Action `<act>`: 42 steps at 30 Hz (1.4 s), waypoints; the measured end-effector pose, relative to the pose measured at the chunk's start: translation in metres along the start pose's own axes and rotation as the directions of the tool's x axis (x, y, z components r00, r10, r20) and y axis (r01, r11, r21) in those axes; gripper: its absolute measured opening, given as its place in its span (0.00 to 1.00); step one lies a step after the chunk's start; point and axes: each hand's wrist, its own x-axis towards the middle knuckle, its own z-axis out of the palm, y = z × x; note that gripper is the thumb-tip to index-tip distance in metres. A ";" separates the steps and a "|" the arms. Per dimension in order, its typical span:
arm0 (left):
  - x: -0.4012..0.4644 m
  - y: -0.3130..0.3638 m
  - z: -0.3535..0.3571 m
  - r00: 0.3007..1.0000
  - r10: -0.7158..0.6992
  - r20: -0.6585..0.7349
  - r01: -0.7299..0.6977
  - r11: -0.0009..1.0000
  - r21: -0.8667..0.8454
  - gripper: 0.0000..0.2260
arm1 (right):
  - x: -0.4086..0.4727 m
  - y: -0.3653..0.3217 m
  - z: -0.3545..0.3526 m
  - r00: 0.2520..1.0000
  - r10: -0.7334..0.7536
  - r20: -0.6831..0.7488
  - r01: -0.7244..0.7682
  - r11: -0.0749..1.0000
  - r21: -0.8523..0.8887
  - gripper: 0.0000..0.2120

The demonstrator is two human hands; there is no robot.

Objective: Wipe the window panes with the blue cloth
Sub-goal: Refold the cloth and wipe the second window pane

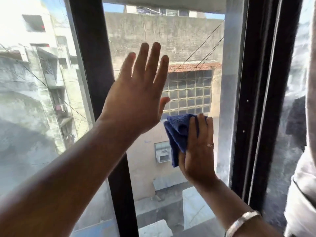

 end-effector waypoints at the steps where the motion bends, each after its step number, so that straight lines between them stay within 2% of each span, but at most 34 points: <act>1: -0.002 0.001 -0.003 0.999 0.017 -0.028 -0.018 1.000 -0.017 0.34 | 0.004 0.004 -0.007 0.997 0.080 -0.005 -0.080 0.997 0.007 0.27; 3: -0.010 -0.001 -0.010 0.993 0.029 -0.115 -0.034 0.998 -0.046 0.31 | 0.021 0.006 -0.018 0.966 0.249 -0.067 -0.247 0.968 0.034 0.29; 4: -0.017 -0.005 -0.014 0.987 -0.009 -0.162 0.001 0.999 -0.049 0.30 | 0.032 0.005 -0.021 0.949 0.299 -0.098 -0.295 0.954 0.049 0.29; 7: -0.045 -0.017 -0.014 0.948 -0.221 -0.227 0.212 0.975 -0.064 0.30 | 0.061 -0.015 -0.018 0.939 0.319 -0.127 -0.315 0.948 0.052 0.32; 9: -0.059 -0.019 -0.010 0.937 -0.297 -0.181 0.285 0.954 -0.090 0.31 | 0.058 -0.038 -0.012 0.971 0.214 -0.105 -0.211 0.976 0.046 0.29; 10: -0.062 -0.018 -0.008 0.935 -0.312 -0.165 0.300 0.949 -0.097 0.32 | 0.045 -0.048 -0.006 0.992 0.106 -0.069 -0.104 0.994 0.026 0.27; 12: -0.061 -0.014 -0.005 0.925 -0.340 -0.168 0.325 0.939 -0.110 0.32 | 0.014 -0.050 -0.001 0.994 -0.104 0.027 0.105 0.994 -0.032 0.24; 13: -0.061 -0.013 -0.004 0.918 -0.357 -0.174 0.339 0.932 -0.126 0.32 | 0.004 -0.041 -0.002 0.988 -0.148 0.045 0.150 0.987 -0.054 0.25; 14: -0.060 -0.012 -0.003 0.910 -0.371 -0.183 0.348 0.926 -0.148 0.31 | 0.005 -0.031 -0.006 0.991 -0.134 0.024 0.135 0.989 -0.062 0.25; 16: -0.060 -0.012 0.001 0.901 -0.381 -0.207 0.348 0.920 -0.178 0.30 | 0.028 -0.017 -0.011 0.994 0.048 -0.098 -0.057 0.994 -0.094 0.26; 18: -0.062 -0.013 0.003 0.902 -0.370 -0.222 0.335 0.925 -0.178 0.30 | 0.067 -0.018 -0.010 0.941 0.212 -0.265 -0.252 0.959 -0.129 0.26; 19: -0.062 -0.013 0.003 0.903 -0.363 -0.228 0.329 0.928 -0.174 0.30 | 0.082 -0.027 -0.007 0.925 0.213 -0.316 -0.262 0.957 -0.122 0.25; 21: -0.062 -0.014 0.004 0.906 -0.355 -0.230 0.324 0.932 -0.163 0.30 | 0.082 -0.050 0.004 0.952 0.034 -0.304 -0.071 0.991 -0.113 0.24; 23: -0.061 -0.015 0.005 0.911 -0.348 -0.222 0.325 0.936 -0.134 0.31 | 0.039 -0.063 0.018 0.966 -0.191 -0.175 0.175 0.979 -0.103 0.25; 25: -0.060 -0.015 0.006 0.912 -0.346 -0.218 0.325 0.937 -0.128 0.32 | -0.009 -0.055 0.018 0.963 -0.266 -0.035 0.260 0.958 -0.122 0.23; 27: -0.061 -0.013 0.006 0.912 -0.356 -0.206 0.330 0.932 -0.151 0.32 | -0.027 -0.032 0.006 0.982 -0.191 0.005 0.190 0.975 -0.113 0.23; 29: -0.061 -0.012 0.005 0.906 -0.369 -0.205 0.344 0.927 -0.148 0.32 | 0.000 -0.013 -0.003 0.998 -0.043 -0.051 0.037 0.994 -0.107 0.27; 31: -0.060 -0.012 0.004 0.906 -0.368 -0.208 0.341 0.927 -0.153 0.32 | 0.043 -0.014 -0.006 0.978 0.151 -0.145 -0.160 0.986 -0.054 0.31; 33: -0.059 -0.013 0.003 0.905 -0.369 -0.213 0.340 0.927 -0.159 0.32 | 0.060 -0.039 -0.001 0.954 0.221 -0.204 -0.228 0.974 -0.009 0.29; 34: -0.059 -0.013 0.004 0.905 -0.370 -0.211 0.343 0.926 -0.155 0.32 | 0.053 -0.051 0.003 0.967 0.166 -0.192 -0.171 0.985 -0.012 0.28; 36: -0.060 -0.013 0.004 0.908 -0.363 -0.209 0.342 0.931 -0.130 0.33 | 0.017 -0.061 0.012 0.994 -0.064 -0.088 0.058 0.996 -0.061 0.26; 38: -0.060 -0.012 0.004 0.910 -0.358 -0.208 0.337 0.932 -0.131 0.34 | -0.007 -0.048 0.006 0.965 -0.260 0.033 0.262 0.959 -0.110 0.22; 39: -0.060 -0.012 0.004 0.909 -0.361 -0.208 0.337 0.931 -0.139 0.34 | -0.005 -0.037 0.000 0.957 -0.286 0.039 0.289 0.949 -0.124 0.21; 40: -0.060 -0.012 0.004 0.907 -0.366 -0.209 0.341 0.929 -0.146 0.34 | 0.005 -0.028 -0.005 0.969 -0.249 0.005 0.247 0.959 -0.137 0.21; 42: -0.061 -0.013 0.004 0.904 -0.373 -0.207 0.343 0.924 -0.168 0.34 | 0.041 -0.018 -0.010 0.994 0.004 -0.113 -0.018 0.993 -0.119 0.24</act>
